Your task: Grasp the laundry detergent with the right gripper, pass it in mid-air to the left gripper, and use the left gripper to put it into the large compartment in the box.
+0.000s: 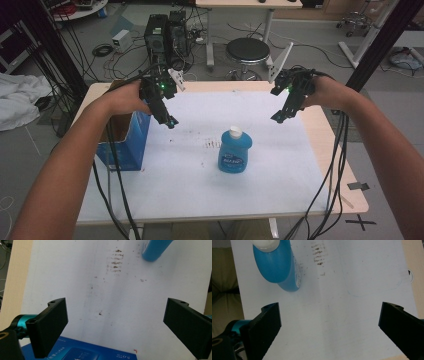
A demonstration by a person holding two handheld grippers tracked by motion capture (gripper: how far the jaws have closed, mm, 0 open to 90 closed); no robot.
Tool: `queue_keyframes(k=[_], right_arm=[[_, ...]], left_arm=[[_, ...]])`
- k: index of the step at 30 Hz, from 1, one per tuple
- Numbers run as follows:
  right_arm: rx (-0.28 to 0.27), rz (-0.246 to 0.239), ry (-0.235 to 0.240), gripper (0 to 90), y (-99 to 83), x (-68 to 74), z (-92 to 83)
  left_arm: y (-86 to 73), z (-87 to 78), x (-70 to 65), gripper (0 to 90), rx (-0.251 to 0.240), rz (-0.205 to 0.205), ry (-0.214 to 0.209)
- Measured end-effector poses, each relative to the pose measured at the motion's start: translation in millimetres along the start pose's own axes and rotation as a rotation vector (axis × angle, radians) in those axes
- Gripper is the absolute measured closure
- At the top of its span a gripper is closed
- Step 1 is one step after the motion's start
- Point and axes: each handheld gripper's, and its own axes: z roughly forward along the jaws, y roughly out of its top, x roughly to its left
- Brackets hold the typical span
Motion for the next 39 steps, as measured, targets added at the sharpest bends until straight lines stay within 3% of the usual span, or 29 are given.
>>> queue_keyframes(k=[13,24,30,39], right_arm=[[-0.038,-0.007,0.021,3.3,-11.7,12.6,8.8],[-0.161,-0.010,0.073,3.3,-32.5,32.3,32.0],[-0.210,0.015,0.089,3.3,-42.2,41.7,47.3],[-0.363,0.040,0.097,3.4,-55.2,54.8,69.0]], left_arm=[[-0.4,4.2,-2.4,5.6,-0.006,0.018,-0.019],[2.1,8.3,-5.6,5.6,-0.011,0.048,-0.038],[2.5,8.7,-7.0,5.6,-0.019,0.057,-0.050],[2.8,13.0,-8.5,5.6,-0.027,0.050,-0.066]])
